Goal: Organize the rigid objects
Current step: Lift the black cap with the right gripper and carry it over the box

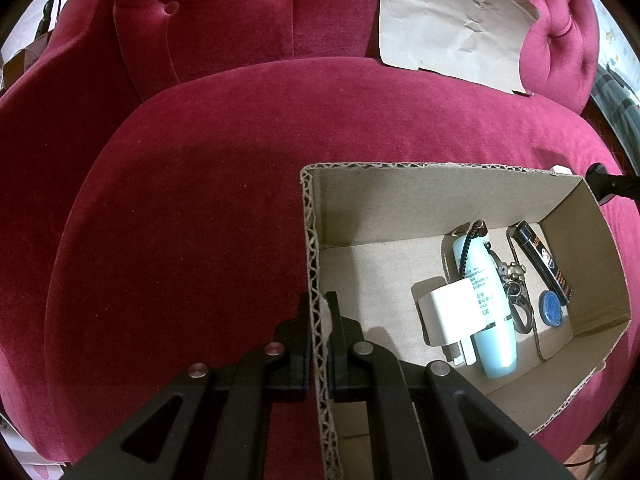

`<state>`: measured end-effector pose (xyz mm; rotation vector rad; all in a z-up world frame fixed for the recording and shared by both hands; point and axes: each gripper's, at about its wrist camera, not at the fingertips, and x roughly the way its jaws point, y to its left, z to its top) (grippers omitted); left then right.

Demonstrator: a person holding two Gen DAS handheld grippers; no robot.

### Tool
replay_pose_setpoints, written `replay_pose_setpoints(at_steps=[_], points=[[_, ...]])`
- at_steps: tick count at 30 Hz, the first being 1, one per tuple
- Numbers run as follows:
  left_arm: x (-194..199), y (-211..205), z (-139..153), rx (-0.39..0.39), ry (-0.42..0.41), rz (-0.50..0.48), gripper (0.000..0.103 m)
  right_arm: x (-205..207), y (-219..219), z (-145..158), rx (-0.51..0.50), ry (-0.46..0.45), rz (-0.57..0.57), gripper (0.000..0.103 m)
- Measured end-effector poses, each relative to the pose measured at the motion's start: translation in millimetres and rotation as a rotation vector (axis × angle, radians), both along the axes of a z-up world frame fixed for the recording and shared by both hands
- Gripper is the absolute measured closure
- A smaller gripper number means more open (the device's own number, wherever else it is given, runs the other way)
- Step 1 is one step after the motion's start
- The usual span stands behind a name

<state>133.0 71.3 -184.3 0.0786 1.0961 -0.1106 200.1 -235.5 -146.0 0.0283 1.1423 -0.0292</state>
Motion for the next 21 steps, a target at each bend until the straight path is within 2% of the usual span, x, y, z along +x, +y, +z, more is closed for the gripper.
replay_pose_setpoints(at_steps=[21], points=[[0.6,-0.2,3.0,0.005,-0.005,-0.001,0.098,-27.8,44.6,54.5,0.024,-0.07,0.065,0.063]])
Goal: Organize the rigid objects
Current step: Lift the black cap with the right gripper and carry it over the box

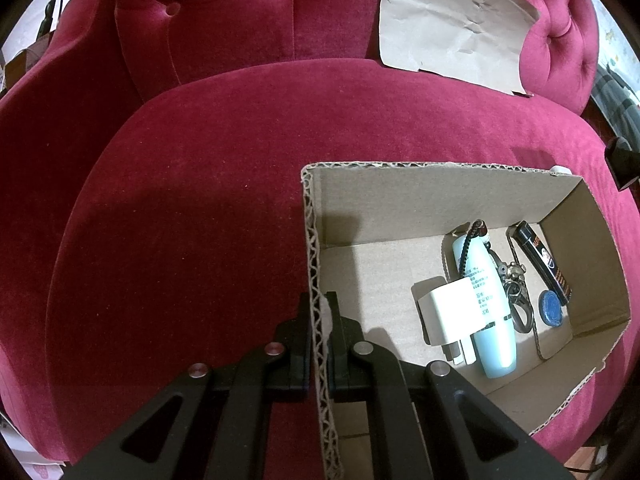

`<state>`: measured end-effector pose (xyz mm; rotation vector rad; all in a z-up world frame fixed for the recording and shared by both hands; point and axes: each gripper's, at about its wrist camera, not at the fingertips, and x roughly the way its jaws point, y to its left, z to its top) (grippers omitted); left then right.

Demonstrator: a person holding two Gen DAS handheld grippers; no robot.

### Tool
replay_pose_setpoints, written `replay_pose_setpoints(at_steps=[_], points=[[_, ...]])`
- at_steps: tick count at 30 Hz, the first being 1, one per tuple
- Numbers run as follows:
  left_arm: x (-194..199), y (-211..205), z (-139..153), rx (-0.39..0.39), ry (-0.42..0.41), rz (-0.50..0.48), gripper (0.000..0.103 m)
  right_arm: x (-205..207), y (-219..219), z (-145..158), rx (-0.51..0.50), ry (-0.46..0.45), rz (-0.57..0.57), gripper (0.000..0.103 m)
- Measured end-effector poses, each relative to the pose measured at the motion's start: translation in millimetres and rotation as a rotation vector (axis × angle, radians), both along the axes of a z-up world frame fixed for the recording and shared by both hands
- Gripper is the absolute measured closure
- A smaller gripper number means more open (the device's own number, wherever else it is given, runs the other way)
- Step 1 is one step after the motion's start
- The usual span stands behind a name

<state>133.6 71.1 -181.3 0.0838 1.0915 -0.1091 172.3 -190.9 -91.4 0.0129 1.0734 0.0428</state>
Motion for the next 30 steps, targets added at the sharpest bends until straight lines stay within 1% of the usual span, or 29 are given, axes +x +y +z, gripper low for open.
replay_pose_setpoints(at_steps=[8,14,19,30], points=[[-0.2,0.2,0.3,-0.001,-0.001,0.001,0.098,-9.0,27.0,8.5,0.029,-0.009,0.056,0.063],[-0.5,0.3,0.4,0.002,-0.003,0.001,0.098,-17.6,51.7,8.4,0.045,-0.008,0.102,0.063],[0.1,-0.3,0.3,0.002,-0.002,0.002,0.098,-25.6,69.4,4.8,0.056,-0.004,0.137,0.063],[0.1,-1.1,-0.9,0.002,-0.003,0.004,0.098,-37.7,105.5,-13.4,0.063,0.02,0.194,0.063]])
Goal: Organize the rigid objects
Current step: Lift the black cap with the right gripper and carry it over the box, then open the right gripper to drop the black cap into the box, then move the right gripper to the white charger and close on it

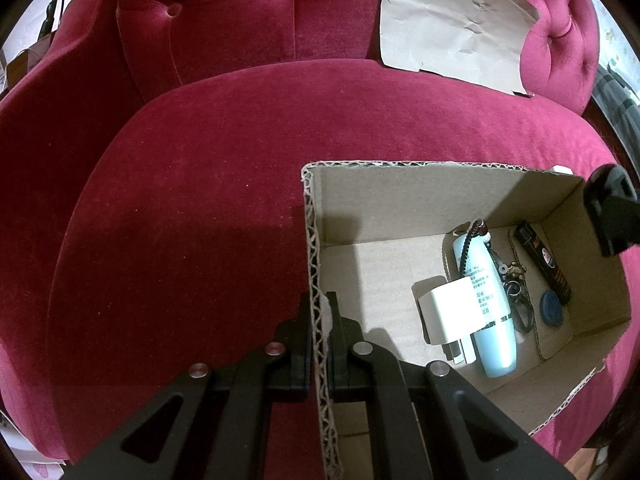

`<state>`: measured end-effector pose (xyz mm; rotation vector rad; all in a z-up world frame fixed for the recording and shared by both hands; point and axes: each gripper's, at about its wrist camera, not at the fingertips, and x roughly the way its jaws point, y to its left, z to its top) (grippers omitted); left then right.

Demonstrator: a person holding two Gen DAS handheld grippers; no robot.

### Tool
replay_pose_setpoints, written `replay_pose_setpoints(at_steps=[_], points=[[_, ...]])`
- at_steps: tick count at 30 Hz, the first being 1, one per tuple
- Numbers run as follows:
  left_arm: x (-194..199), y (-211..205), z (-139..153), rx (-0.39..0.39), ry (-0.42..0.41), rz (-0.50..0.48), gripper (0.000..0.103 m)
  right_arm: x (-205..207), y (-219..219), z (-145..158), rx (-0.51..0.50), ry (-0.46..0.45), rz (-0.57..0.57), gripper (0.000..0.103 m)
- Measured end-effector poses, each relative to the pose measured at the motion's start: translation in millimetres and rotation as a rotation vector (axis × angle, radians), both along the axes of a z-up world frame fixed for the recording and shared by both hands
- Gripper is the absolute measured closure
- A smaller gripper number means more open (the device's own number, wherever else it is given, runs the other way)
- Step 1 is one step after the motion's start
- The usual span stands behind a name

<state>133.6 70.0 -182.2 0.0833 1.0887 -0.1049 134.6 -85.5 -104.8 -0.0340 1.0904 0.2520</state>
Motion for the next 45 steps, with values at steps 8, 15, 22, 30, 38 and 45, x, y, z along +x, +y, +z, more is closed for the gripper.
replay_pose_setpoints(at_steps=[8,15,22,30,38,45], points=[[-0.5,0.0,-0.4,0.0,0.0,-0.001,0.098,-6.4,19.3,-15.4,-0.018,0.014,0.033,0.063],[-0.3,-0.1,-0.3,0.0,0.0,-0.001,0.099,-9.1,26.6,-23.7,-0.026,0.023,0.036,0.063],[-0.3,0.1,-0.4,0.0,0.0,-0.001,0.099,-5.8,27.2,-27.7,-0.028,0.035,0.019,0.059],[0.4,-0.3,-0.3,0.002,0.0,0.0,0.099,-6.1,25.6,-20.2,-0.044,-0.019,0.004,0.004],[0.4,-0.4,-0.6,0.002,0.0,0.0,0.099,-3.3,22.1,-22.7,-0.047,-0.015,-0.005,0.0],[0.9,-0.1,-0.4,0.004,0.0,-0.001,0.099,-4.0,14.1,-19.6,-0.026,-0.025,-0.004,0.0]])
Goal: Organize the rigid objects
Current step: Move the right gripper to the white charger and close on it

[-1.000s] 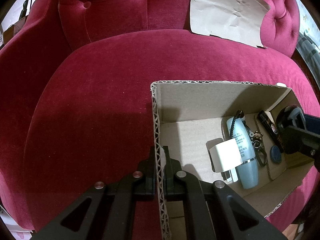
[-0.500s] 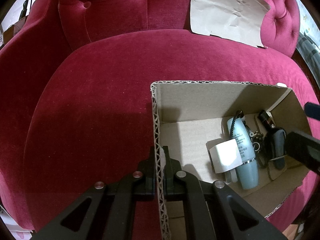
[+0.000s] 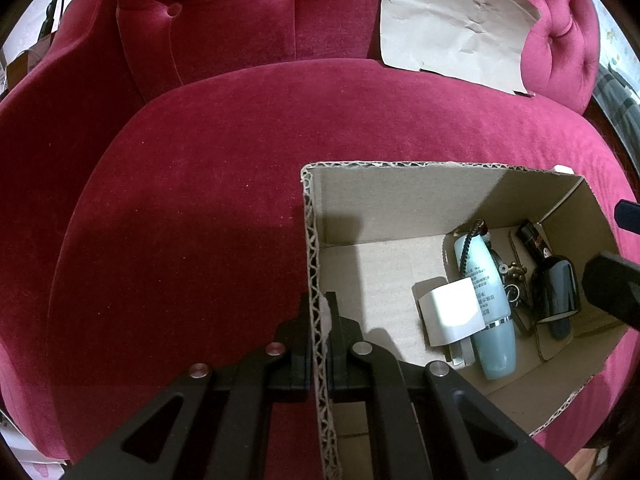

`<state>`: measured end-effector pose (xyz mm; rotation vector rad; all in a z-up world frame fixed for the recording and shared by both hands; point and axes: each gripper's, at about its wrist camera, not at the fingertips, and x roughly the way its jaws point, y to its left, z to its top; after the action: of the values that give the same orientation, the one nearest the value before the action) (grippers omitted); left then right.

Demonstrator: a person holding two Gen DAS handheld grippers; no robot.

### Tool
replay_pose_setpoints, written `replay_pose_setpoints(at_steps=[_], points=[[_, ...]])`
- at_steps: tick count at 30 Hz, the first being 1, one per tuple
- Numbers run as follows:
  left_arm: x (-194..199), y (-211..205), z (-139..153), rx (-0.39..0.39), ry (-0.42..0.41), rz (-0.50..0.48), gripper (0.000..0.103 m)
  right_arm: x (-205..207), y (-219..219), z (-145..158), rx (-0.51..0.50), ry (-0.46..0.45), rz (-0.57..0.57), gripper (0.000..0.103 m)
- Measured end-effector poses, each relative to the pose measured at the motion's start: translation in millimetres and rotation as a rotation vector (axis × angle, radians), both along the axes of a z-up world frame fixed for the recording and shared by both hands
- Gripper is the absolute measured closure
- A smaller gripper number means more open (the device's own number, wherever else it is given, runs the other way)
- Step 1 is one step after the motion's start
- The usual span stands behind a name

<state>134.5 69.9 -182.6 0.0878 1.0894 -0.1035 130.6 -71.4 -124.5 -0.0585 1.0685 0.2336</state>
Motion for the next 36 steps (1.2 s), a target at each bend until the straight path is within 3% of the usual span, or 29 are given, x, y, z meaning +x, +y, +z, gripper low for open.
replay_pose_setpoints(at_steps=[26,36], points=[[-0.3,-0.6,0.1,0.004,0.0,-0.002,0.099,22.5,-59.9,24.9,-0.042,-0.074,-0.057,0.0],[-0.3,-0.6,0.7,0.006,0.002,-0.004,0.099,38.8,-91.2,15.6,-0.055,-0.063,-0.106,0.0]])
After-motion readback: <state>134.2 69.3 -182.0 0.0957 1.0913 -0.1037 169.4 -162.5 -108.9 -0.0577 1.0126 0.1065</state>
